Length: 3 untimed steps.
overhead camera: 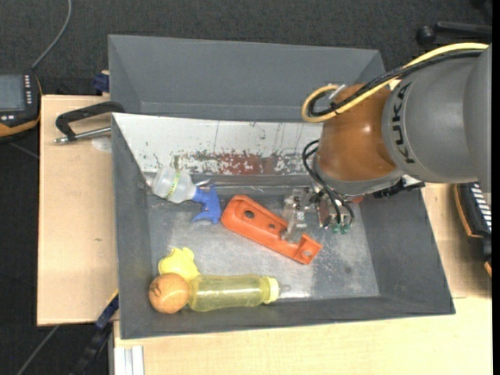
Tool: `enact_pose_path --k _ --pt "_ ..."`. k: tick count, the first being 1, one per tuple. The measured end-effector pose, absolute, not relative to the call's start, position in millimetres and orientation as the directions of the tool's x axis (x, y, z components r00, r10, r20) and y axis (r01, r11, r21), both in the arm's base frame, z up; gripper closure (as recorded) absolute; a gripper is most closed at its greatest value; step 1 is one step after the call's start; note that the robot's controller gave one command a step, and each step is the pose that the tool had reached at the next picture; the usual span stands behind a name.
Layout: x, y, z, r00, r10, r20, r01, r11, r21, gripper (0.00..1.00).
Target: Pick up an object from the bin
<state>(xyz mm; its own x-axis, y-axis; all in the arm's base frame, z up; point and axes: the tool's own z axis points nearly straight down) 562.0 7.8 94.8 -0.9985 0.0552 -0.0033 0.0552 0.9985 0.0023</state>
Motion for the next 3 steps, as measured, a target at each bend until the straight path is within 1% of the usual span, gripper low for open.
enact_pose_path --k 1,2,3 --pt "555.7 9.5 138.5 -0.998 0.064 0.0 0.064 0.998 0.003 1.0" --pt "558.2 9.2 194.4 -0.999 0.053 -0.008 0.053 0.999 0.003 1.0" --pt "556.6 13.2 241.1 -0.999 0.032 -0.001 0.032 0.999 0.003 1.0"
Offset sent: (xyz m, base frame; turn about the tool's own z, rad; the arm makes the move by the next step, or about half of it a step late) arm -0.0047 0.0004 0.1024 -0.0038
